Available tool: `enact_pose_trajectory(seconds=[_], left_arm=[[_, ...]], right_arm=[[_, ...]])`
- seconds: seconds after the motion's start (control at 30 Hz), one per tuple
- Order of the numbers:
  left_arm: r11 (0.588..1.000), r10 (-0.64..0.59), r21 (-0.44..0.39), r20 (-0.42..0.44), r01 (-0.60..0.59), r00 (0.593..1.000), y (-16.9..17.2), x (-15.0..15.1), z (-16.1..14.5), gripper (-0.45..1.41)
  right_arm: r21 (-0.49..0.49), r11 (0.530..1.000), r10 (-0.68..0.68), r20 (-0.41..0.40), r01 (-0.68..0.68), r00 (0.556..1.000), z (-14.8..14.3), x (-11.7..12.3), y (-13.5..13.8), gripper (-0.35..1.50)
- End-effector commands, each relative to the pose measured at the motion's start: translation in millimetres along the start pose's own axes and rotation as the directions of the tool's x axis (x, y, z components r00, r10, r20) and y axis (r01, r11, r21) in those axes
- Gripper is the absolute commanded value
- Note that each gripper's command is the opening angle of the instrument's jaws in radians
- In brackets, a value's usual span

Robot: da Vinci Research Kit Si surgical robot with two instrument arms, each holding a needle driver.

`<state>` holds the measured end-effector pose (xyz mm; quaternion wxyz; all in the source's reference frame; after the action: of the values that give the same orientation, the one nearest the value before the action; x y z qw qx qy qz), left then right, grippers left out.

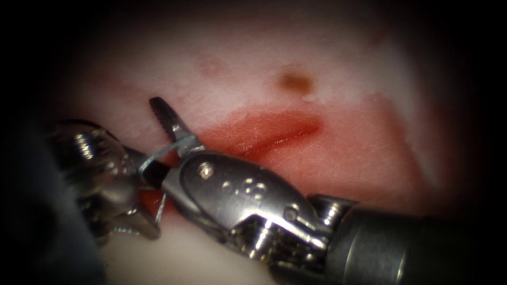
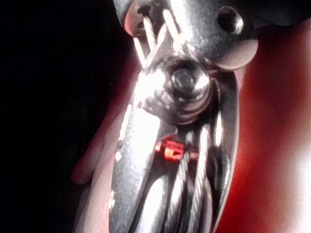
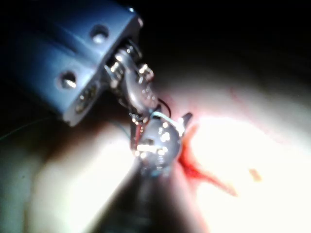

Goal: Wound Closure
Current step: Grasp the suture tail

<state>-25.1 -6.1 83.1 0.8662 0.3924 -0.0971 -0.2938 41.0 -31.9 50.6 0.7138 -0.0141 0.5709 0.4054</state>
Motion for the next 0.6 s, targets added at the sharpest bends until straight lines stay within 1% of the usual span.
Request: enact_pose_trajectory(seconds=[0.03,0.07,0.13,0.17,0.23,0.27,0.33,0.37,0.47,0.5,0.53,0.6], left_arm=[[1.0,0.002,-0.003,0.006,-0.002,1.0,0.3,-0.9,-0.8,-0.45],[1.0,0.002,-0.003,0.006,-0.002,1.0,0.3,-0.9,-0.8,-0.45],[1.0,0.003,-0.003,0.005,-0.003,1.0,0.2,-0.9,-0.8,-0.45],[1.0,0.003,-0.003,0.005,-0.003,1.0,0.2,-0.9,-0.8,-0.45],[1.0,0.004,-0.002,0.002,-0.004,1.0,0.3,-0.9,-0.7,-0.45],[1.0,0.004,-0.001,0.0,-0.004,1.0,0.3,-0.8,-0.7,-0.45],[1.0,0.005,-0.005,-0.004,-0.005,1.0,0.2,-0.8,-0.5,-0.45],[1.0,0.002,-0.007,-0.002,-0.002,1.0,0.1,-0.9,-0.3,-0.45],[1.0,-0.002,-0.008,-0.001,0.002,1.0,-0.3,-1.3,-0.1,-0.45],[1.0,-0.013,-0.008,0.001,0.013,1.0,-0.8,-1.6,0.0,-0.45],[1.0,-0.013,-0.008,0.001,0.013,1.0,-0.8,-1.6,0.0,-0.45],[1.0,-0.012,-0.007,0.003,0.012,1.0,-1.3,-2.0,0.1,-0.45]], right_arm=[[0.002,1.0,0.002,-0.007,-0.002,1.0,1.6,0.9,-0.9,0.8],[0.003,1.0,0.003,-0.006,-0.003,1.0,1.8,0.9,-1.1,0.66],[0.021,1.0,0.003,-0.007,-0.003,1.0,1.8,0.9,-1.3,0.11],[0.042,0.999,0.004,-0.006,-0.004,1.0,1.8,1.0,-1.3,-0.06],[0.059,0.998,0.007,-0.01,-0.007,1.0,1.6,1.2,-1.3,0.29],[0.061,0.998,0.01,-0.017,-0.009,1.0,1.3,1.4,-1.2,0.21],[0.071,0.997,0.016,-0.017,-0.014,1.0,0.6,1.8,-0.8,0.14],[0.073,0.997,0.021,-0.015,-0.02,1.0,-0.3,2.3,-0.2,0.06],[0.066,0.998,0.023,-0.016,-0.022,1.0,-1.1,2.4,0.4,0.01],[0.064,0.998,0.022,-0.017,-0.02,1.0,-1.8,2.4,0.9,0.02],[0.064,0.998,0.022,-0.017,-0.02,1.0,-1.8,2.4,0.9,0.02],[0.071,0.997,0.017,-0.018,-0.016,1.0,-2.1,2.0,1.1,0.12]])
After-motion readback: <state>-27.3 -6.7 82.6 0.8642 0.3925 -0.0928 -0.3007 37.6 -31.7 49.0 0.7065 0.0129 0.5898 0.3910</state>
